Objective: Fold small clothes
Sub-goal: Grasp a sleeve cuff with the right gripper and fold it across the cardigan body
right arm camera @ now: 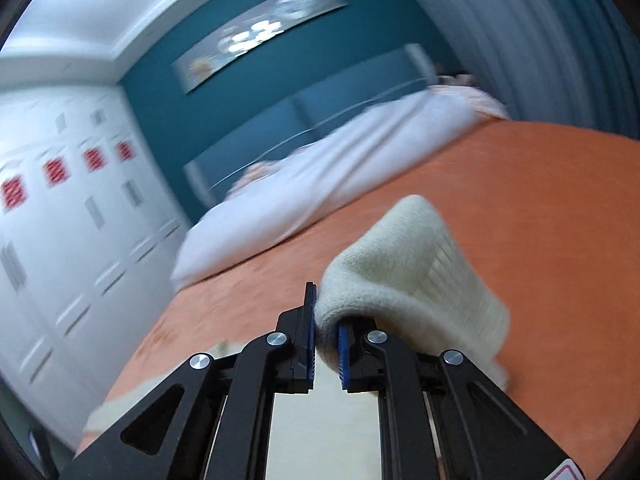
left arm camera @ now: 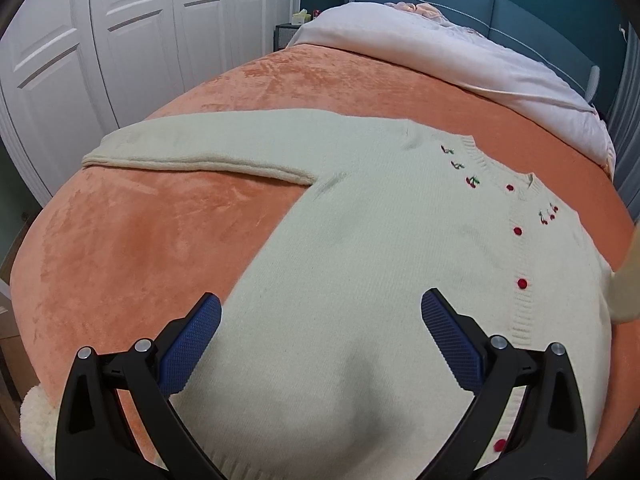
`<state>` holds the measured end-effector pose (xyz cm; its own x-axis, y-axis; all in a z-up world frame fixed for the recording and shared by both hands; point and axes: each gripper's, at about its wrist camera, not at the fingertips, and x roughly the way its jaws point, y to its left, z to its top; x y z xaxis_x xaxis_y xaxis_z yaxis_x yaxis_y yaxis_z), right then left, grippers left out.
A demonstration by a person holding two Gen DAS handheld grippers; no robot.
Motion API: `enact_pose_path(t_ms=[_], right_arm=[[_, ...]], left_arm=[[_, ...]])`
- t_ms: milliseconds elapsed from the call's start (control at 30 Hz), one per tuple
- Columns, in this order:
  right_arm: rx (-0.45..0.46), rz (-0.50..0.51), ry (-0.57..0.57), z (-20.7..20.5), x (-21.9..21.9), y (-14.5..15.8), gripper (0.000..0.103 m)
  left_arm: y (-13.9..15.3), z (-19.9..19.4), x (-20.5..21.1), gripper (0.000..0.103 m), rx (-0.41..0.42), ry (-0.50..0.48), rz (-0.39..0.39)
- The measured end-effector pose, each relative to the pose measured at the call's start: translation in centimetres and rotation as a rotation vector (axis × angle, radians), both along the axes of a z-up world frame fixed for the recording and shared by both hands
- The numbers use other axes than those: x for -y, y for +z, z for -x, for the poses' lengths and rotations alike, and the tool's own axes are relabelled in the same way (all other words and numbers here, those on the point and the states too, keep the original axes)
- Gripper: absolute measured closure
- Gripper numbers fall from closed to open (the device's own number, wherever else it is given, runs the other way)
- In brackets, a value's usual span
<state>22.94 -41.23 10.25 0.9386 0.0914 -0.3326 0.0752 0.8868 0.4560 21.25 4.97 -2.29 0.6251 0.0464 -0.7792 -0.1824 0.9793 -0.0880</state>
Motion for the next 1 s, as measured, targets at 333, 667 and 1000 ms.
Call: enact_pose_path(t_ms=[333, 667, 1000], right_arm=[[-0.271, -0.009, 0.237, -1.8, -13.2, -9.1, 0.076], [-0.327, -0.347, -0.049, 2.7, -3.9, -13.8, 0.052], [-0.153, -0.248, -0.089, 1.3, -5.1, -10.1, 0.092]], left_arm=[[1.1, -7.0, 2.0, 0.005, -0.003, -0.129, 0.274], [-6.1, -14.7, 5.1, 0.009, -0.164, -0.012, 0.443], [2.0, -16.8, 6.0, 0.091, 0.118, -0.204, 0.458]])
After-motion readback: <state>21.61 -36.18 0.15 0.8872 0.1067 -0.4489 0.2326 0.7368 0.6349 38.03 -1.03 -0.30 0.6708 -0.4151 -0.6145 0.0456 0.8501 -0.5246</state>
